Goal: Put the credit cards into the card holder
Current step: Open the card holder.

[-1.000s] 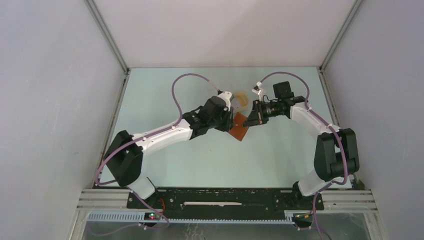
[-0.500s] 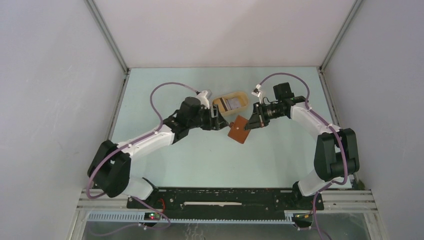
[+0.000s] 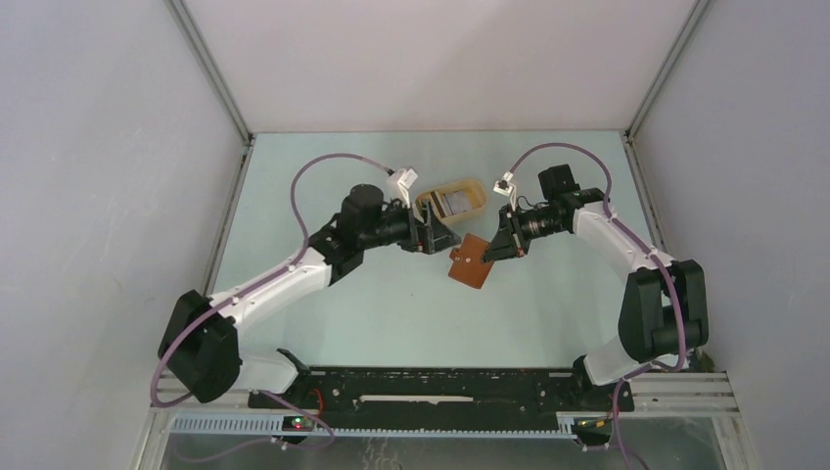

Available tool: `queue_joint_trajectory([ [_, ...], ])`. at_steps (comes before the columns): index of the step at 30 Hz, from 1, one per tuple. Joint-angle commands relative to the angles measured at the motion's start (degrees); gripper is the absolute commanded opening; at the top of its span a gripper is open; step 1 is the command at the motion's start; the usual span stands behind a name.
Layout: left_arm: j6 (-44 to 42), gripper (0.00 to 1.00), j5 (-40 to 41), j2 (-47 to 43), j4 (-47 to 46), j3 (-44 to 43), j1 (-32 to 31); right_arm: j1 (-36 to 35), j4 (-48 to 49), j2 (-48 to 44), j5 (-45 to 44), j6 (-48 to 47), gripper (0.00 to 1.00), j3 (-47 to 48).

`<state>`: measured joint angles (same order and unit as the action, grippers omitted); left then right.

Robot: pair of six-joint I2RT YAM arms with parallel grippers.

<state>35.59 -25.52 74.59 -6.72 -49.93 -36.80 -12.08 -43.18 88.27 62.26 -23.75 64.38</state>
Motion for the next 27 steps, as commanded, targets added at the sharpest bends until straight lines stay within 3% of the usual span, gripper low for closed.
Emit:
queue_joint_trajectory([
  [1, -2.64, 0.90, 7.18, 4.94, 11.76, -8.69, -3.22, 0.21, -0.75, -1.52, 2.17, -1.70, 0.00, 0.50],
  [7, -3.67, 0.81, 9.17, 10.37, 13.61, -12.56, -6.00, 0.30, -1.34, -1.70, 2.42, -2.03, 0.00, 0.56],
  [14, -5.61, 0.79, 9.85, 13.38, 17.29, -14.80, -6.51, 0.43, -1.38, -1.42, 2.65, -2.11, 0.00, 0.50],
  [27, -5.85, 0.67, 13.65, 11.28, 19.18, -11.84, -4.71, 0.89, -2.17, -1.34, 3.48, -3.05, 0.00, 0.48],
])
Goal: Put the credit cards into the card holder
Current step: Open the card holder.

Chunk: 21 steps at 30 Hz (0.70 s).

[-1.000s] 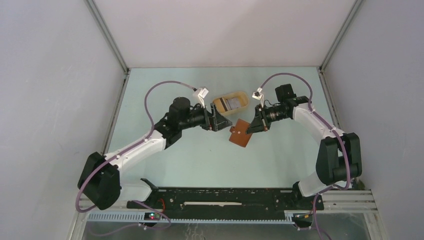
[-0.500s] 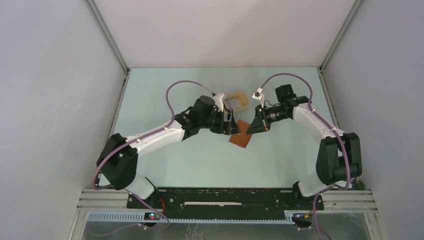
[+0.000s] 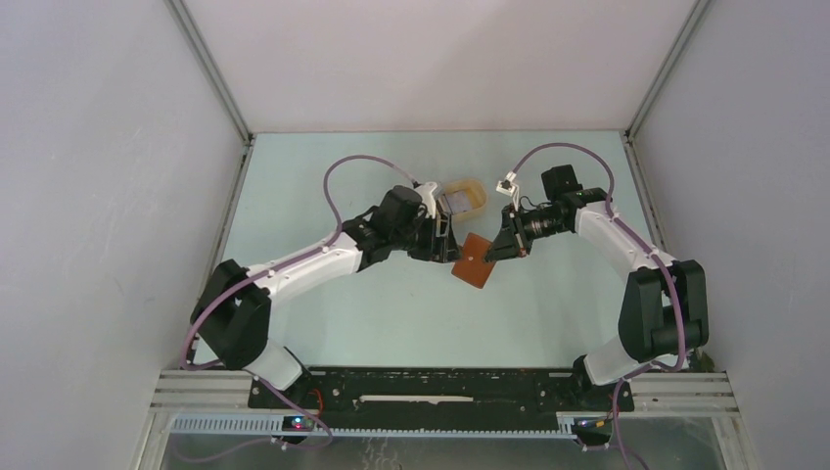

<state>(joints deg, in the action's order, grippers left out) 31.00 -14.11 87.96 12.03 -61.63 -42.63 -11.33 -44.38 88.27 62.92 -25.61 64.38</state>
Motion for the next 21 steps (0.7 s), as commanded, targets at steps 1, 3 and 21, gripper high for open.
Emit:
queue_joint_trajectory([
  [1, -1.28, 0.65, 1.99, -2.24, 0.15, 0.10, 1.41, 0.17, -1.05, -1.27, 2.83, -1.34, 0.00, 0.51],
  [3, -1.32, 0.63, 1.37, -2.19, -0.34, 0.42, 1.62, 0.03, -1.13, -1.26, 3.02, -1.48, 0.00, 0.49],
  [21, -1.82, 0.48, -12.88, 0.78, -9.82, 2.31, 2.74, 0.02, -2.41, -1.78, 4.14, -3.19, 0.00, 0.54],
])
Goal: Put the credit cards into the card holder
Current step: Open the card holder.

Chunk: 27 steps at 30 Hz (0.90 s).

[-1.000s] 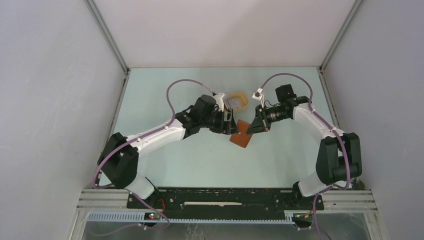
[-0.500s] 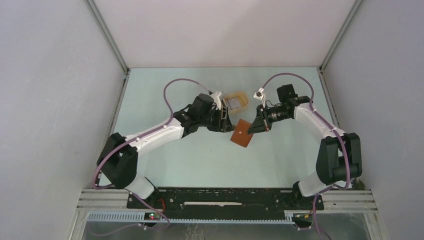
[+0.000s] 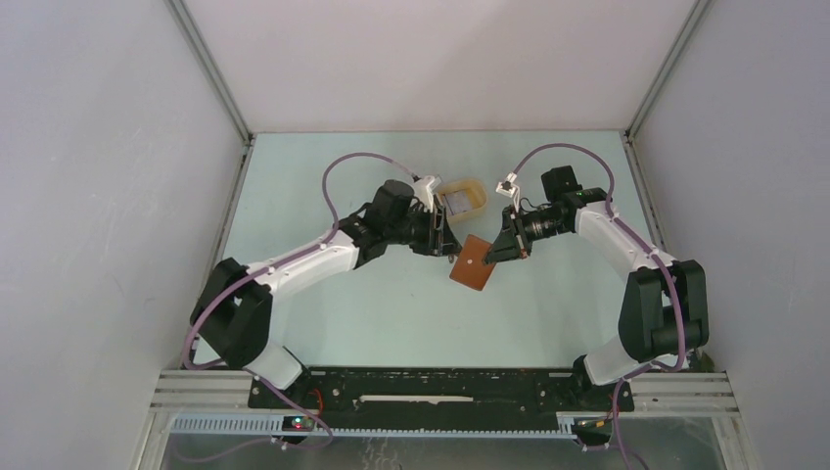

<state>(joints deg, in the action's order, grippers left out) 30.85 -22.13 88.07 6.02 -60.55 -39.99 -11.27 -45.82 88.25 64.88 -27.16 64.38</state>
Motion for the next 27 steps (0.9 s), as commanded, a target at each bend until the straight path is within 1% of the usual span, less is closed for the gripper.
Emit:
queue_joint_trajectory([
  [1, -1.74, 0.44, -5.29, 0.76, -3.95, 1.23, 0.17, -0.04, -1.02, -1.76, 2.18, -1.73, 0.00, 0.51],
  [2, -1.76, 0.40, -5.56, 0.92, -4.12, 1.21, 0.22, -0.01, -1.09, -1.74, 2.26, -1.83, 0.00, 0.56],
  [4, -1.80, 0.26, -6.04, 1.28, -4.35, 1.21, 0.35, 0.09, -1.20, -1.76, 2.35, -1.97, 0.00, 0.49],
  [8, -1.99, 0.11, -6.46, 1.27, -4.18, 1.53, 0.86, 0.09, -1.46, -1.85, 2.45, -2.26, 0.00, 0.54],
  [10, -2.46, 0.01, -6.73, 0.95, -4.03, 1.79, 1.17, 0.27, -1.54, -1.85, 2.44, -2.36, 0.00, 0.53],
  [16, -3.36, 0.00, -9.84, -0.14, -3.84, 1.93, 1.71, 0.59, -1.38, -1.60, 1.89, -2.46, 0.00, 0.51],
  [17, -3.34, 0.00, -10.07, -0.48, -3.69, 1.89, 1.74, 0.60, -1.31, -1.50, 1.65, -2.35, 0.05, 0.56],
  [20, -2.54, 0.00, -10.58, -1.86, -3.18, 2.09, 1.78, 0.72, -0.66, -1.06, 0.88, -1.58, 0.27, 0.57],
  [22, -1.50, 0.00, -11.06, -2.87, -3.19, 2.35, 1.81, 0.72, -0.24, -0.93, -0.12, -0.87, 0.49, 0.58],
  [23, -1.04, 0.00, -11.42, -3.30, -3.00, 2.45, 1.81, 0.68, 0.16, -1.11, -1.38, -0.43, 0.62, 0.51],
  [24, -0.64, 0.00, -11.76, -3.60, -2.47, 2.44, 1.84, 0.71, 0.51, -1.35, -2.99, 0.08, 0.70, 0.49],
  [25, -0.39, 0.00, -11.98, -3.95, -1.66, 2.38, 1.90, 0.81, 0.70, -1.67, -4.82, 0.35, 0.75, 0.55],
  [27, -0.35, 0.00, -12.59, -4.40, 0.31, 1.89, 1.97, 1.59, 0.73, -2.25, -7.01, 0.35, 0.81, 0.54],
])
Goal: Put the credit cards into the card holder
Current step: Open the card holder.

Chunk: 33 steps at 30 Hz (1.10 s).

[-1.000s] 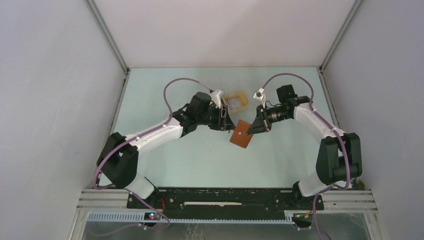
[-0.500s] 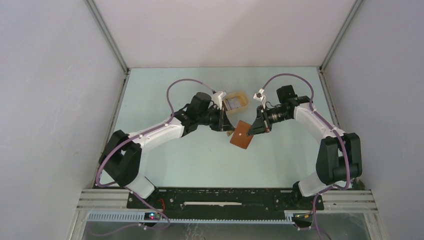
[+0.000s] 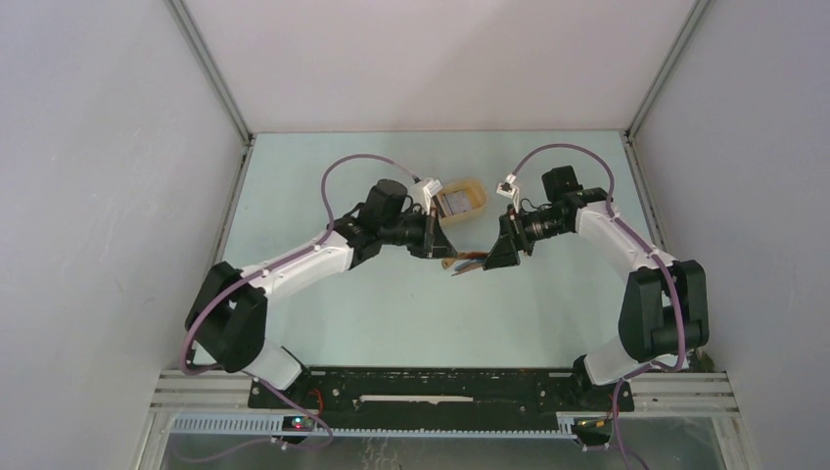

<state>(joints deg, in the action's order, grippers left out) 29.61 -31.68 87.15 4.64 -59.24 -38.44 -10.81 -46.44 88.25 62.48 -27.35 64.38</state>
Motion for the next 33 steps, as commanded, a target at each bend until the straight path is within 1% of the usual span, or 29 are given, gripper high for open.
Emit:
queue_joint_trajectory([
  [1, 0.89, 0.00, -3.26, -3.61, 2.64, 0.50, 0.57, 1.82, 1.39, -2.56, -4.88, 0.57, 0.82, 0.50],
  [6, 1.10, 0.00, -3.87, -3.83, 7.04, -0.35, 0.73, 5.58, 1.90, -4.57, -2.01, 0.35, 0.84, -0.27],
  [11, 3.42, 0.00, -2.95, -4.67, 7.69, 0.58, 0.78, 5.48, 3.99, -7.50, 1.44, -0.69, 0.84, -4.09],
  [17, 3.68, 0.00, -1.63, -6.37, 8.38, 1.54, 0.77, 5.75, 4.95, -10.75, 2.19, -1.21, 0.84, -6.58],
  [20, 5.32, 0.00, -1.81, -6.79, 4.94, 3.54, 0.74, 6.31, 5.49, -13.96, 2.64, -1.91, 0.85, -9.12],
  [22, 6.49, 0.00, -2.47, -6.97, 2.75, 4.38, 0.65, 7.98, 6.09, -16.82, 4.24, -3.05, 0.87, -11.99],
  [26, 7.06, 0.00, -3.45, -8.22, -1.75, 6.13, -0.25, 15.03, 11.50, -24.14, 12.46, -3.71, 0.96, -22.87],
  [27, 6.63, 0.00, -3.80, -8.45, -2.91, 6.66, -0.57, 16.02, 12.81, -25.98, 12.63, -3.29, 0.99, -24.78],
  [30, 5.05, 0.00, -2.12, -8.65, -3.94, 6.94, -1.96, 17.66, 14.49, -29.45, 9.92, -1.54, 1.00, -26.72],
  [33, 5.90, 0.00, 0.17, -9.37, -6.68, 7.71, -3.06, 18.61, 15.27, -30.11, 9.71, 0.49, 1.00, -26.76],
])
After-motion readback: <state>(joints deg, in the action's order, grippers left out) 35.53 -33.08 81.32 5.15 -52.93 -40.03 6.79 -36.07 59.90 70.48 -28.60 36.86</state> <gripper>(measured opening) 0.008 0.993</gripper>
